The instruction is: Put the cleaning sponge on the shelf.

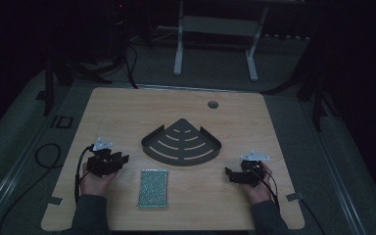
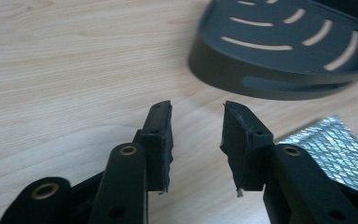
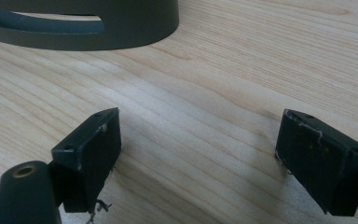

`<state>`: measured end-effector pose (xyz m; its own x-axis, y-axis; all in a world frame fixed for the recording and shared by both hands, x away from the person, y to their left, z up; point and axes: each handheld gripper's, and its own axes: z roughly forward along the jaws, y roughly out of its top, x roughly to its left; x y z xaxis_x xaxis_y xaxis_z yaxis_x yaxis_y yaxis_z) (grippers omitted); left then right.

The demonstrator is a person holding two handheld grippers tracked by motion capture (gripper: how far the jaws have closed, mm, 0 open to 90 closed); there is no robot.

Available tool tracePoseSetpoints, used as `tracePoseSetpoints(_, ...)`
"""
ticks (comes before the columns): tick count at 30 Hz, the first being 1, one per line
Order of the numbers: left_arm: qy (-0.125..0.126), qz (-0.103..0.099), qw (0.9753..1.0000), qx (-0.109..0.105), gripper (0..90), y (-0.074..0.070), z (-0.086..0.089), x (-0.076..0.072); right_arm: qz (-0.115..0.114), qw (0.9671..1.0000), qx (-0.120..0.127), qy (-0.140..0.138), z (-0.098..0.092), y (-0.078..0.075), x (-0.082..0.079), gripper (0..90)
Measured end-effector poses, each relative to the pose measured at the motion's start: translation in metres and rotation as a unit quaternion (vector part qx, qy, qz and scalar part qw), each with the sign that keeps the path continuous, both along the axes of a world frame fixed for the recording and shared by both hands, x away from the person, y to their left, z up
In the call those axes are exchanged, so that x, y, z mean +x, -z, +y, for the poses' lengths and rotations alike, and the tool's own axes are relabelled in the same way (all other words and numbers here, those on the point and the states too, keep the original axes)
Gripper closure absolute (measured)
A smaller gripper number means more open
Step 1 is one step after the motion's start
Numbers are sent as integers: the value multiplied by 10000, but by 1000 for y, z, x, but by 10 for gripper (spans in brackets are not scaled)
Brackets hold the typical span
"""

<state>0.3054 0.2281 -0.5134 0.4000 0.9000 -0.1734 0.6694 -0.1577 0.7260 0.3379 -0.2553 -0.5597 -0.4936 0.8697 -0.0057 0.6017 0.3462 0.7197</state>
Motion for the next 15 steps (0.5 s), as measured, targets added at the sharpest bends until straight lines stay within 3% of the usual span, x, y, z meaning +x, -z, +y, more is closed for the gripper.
tracePoseSetpoints(4, 101, -68, 9999, 32, 664, -2, -4, -4, -3, 10000, -1, -6, 0, 0, 0, 137)
tracePoseSetpoints(6, 312, -253, 9990, 170, 708, -7, -16, -13, -4, 10000, -2, -9, 0, 0, 0, 137)
tracePoseSetpoints(10, 534, -140, 9985, -61, 808, -12, -26, -20, -6, 10000, -6, -14, 0, 0, 0, 137)
tracePoseSetpoints(12, 619, -45, 9980, -76, 880, -14, -31, -24, -6, 10000, -6, -14, 0, 0, 0, 137)
tracePoseSetpoints(15, 720, 13, 9974, -25, 899, -14, -36, -28, -8, 10000, -8, -14, 0, 0, 0, 137)
